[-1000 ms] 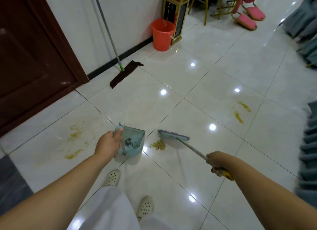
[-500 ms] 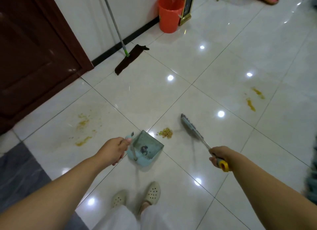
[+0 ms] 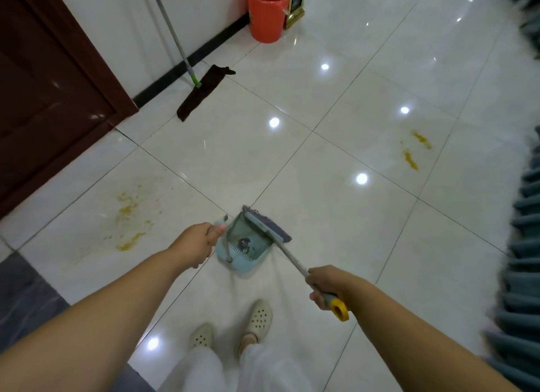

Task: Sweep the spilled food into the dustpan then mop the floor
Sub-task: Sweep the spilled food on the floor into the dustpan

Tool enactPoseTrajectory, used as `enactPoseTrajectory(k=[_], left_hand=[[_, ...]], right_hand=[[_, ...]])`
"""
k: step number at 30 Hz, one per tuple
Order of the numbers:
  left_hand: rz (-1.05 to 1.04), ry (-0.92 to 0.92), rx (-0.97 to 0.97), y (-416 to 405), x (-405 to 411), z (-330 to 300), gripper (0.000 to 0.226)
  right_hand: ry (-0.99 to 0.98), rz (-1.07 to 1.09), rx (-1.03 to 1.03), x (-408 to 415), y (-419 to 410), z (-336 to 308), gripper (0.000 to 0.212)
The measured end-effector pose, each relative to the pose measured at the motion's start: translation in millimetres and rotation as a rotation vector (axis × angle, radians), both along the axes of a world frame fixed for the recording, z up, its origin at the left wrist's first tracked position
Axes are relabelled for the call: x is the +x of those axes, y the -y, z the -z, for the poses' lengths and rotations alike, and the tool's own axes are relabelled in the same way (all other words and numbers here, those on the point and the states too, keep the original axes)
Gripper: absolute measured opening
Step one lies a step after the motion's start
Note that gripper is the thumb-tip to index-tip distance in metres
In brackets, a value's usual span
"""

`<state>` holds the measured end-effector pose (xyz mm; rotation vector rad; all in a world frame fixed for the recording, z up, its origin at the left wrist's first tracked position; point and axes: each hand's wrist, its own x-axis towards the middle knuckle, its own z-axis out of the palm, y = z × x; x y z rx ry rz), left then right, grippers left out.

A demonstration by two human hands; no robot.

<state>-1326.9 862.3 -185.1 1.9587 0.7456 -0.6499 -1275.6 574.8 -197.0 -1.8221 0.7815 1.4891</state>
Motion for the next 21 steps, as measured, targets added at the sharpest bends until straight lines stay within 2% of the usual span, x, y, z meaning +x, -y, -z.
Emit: enactPoseTrajectory(k=[3,9,15,21], left_hand=[[0.003,-0.008,-0.014,-1.4,0.7,-2.8,0.045],[0.015,0.042,-0.001,-8.8,-17.8,-4.0,0.046],[0.032,0.064,0.031,-20.1,-39.5,-3.6,0.045],[0.067,0.04,0.056,-33.2,-48.7,0.0,0.045]], right_hand=[[-0.044,0.04,0.046,-4.3,6.1,-17.6,0.02],[0.043,-0.036,0.051,-1.3,6.4,-44.6,0.011],[0.159,-0.184,-0.028,29.2,-19.6,-17.9,0.013],[0.184,-0.34,-0.102,30.7,-27.9,9.0,0.013]])
